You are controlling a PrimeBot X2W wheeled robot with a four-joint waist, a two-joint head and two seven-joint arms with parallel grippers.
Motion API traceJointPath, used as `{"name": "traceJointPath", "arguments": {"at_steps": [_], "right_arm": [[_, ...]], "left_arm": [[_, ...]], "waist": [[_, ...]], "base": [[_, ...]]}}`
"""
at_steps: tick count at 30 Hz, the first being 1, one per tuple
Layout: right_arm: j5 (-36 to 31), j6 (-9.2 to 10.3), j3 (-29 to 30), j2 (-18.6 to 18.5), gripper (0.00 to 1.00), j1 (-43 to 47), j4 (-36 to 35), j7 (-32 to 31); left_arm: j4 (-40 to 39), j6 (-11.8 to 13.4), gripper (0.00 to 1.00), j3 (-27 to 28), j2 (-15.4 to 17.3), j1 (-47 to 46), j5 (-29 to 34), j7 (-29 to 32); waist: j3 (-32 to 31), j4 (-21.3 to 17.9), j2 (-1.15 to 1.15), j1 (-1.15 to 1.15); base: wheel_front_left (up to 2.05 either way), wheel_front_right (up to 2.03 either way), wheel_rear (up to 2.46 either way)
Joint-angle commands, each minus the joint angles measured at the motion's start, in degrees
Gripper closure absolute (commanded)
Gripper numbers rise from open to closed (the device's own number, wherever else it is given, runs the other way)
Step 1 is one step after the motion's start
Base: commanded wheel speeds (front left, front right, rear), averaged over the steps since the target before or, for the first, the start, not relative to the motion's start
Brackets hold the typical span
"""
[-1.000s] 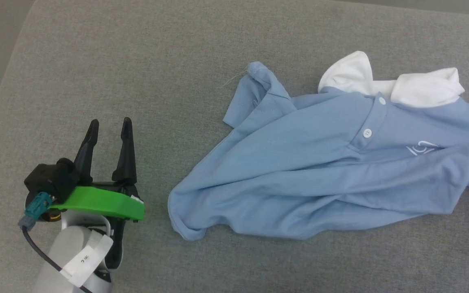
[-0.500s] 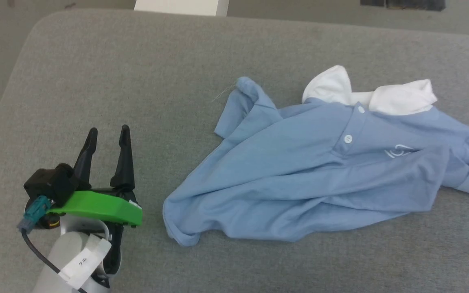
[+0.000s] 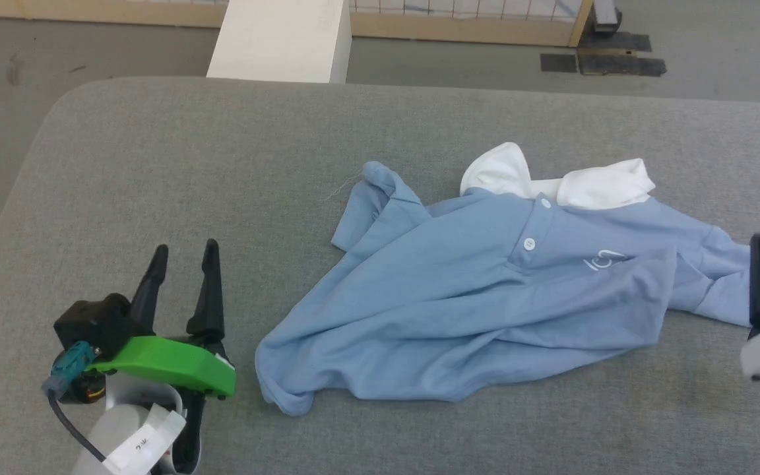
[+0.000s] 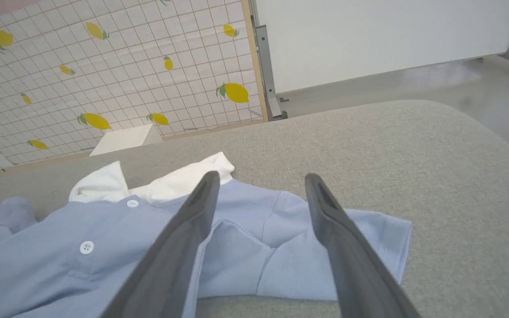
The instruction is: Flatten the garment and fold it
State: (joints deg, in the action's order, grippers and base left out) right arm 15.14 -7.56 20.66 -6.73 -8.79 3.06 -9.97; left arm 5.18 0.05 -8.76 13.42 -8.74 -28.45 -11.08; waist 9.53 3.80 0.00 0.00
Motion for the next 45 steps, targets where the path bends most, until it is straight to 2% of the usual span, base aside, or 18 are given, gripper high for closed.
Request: {"name": "traceJointPath", "arguments": {"at_steps": [1,6,9,12,18,22,28,32,36,37,39,43,45], "right_arm": [[0.37,0.08,-0.24,0.28,0.0,1.01,-0.35,0.78],[0.36,0.08,-0.05,0.84,0.0,2.07,-0.49,0.94],[-0.12,0.08,-0.04,0.76,0.0,1.77,-0.84,0.58],[-0.46,0.08,-0.27,0.69,0.0,0.94,-1.17,0.21],[-0.65,0.08,-0.94,0.76,0.0,-1.38,-2.07,-0.86],[-0.75,0.08,-1.52,1.13,0.0,-2.48,-2.15,-0.89],[-0.76,0.08,-1.58,1.62,0.0,-3.41,-1.71,-0.14],[-0.71,0.08,-1.23,1.83,0.0,-3.59,-1.08,0.52],[-0.83,0.08,-0.88,2.01,0.0,-3.88,-0.53,1.11],[-0.87,0.08,-0.84,2.04,0.0,-3.92,-0.4,1.16],[-0.92,0.08,-0.68,2.1,0.0,-4.01,-0.22,1.32],[-1.23,0.08,-0.36,2.22,0.0,-4.1,0.27,1.45],[-1.47,0.08,-0.74,2.19,0.0,-4.25,0.77,1.24]], "left_arm": [[0.02,0.3,0.0,-0.28,0.05,0.51,-0.93,0.52],[0.8,0.02,0.0,-1.27,-0.25,-1.66,-1.97,3.57],[2.37,-0.96,0.0,-3.02,-0.8,-6.69,-2.87,7.83],[5.11,-1.97,0.0,-5.13,-1.78,-13.43,-3.74,13.19],[14.18,-3.95,0.0,-11.68,-5.35,-30.19,-4.74,28.5],[21.97,-3.33,0.0,-14.94,-7.02,-38.59,-5.14,40.09],[29.7,-0.97,0.0,-19.3,-6.59,-46.29,-3.01,55.61],[31.72,-0.74,0.0,-20.55,-6.26,-48.32,-2.7,60.35],[32.98,-1.0,0.0,-21.11,-6.38,-48.25,-3.22,62.29],[33.1,-1.1,0.4,-21.07,-6.47,-48.1,-3.51,62.45],[33.12,-1.38,1.0,-20.91,-6.68,-47.77,-4.16,62.36],[32.53,-2.1,1.0,-20.34,-7.09,-47.46,-5.44,61.22],[30.78,-2.76,1.0,-18.4,-7.72,-47.23,-7.77,58.29]], "waist": [[-0.48,-0.51,0.0,0.0],[-0.26,-1.2,0.0,0.0],[0.53,-1.49,0.0,0.0],[1.53,-1.93,0.0,0.0],[5.2,-3.17,0.0,0.0],[7.5,-4.61,0.0,0.0],[10.21,-6.85,0.0,0.0],[11.35,-7.87,0.0,0.0],[11.96,-8.38,0.0,0.0],[12.04,-8.4,0.0,0.0],[12.2,-8.29,0.0,0.0],[12.06,-7.23,0.0,0.0],[11.19,-5.7,0.0,0.0]], "base": [[0.0,0.0,0.0],[0.0,0.0,0.0],[0.0,0.0,0.0],[0.0,0.0,0.0],[0.0,0.0,0.0],[0.0,0.0,0.0],[0.0,0.0,0.0],[0.0,0.0,0.0],[0.0,0.0,0.0],[0.0,0.0,0.0],[0.0,0.0,0.0],[0.0,0.0,0.0],[0.0,0.0,0.0]]}}
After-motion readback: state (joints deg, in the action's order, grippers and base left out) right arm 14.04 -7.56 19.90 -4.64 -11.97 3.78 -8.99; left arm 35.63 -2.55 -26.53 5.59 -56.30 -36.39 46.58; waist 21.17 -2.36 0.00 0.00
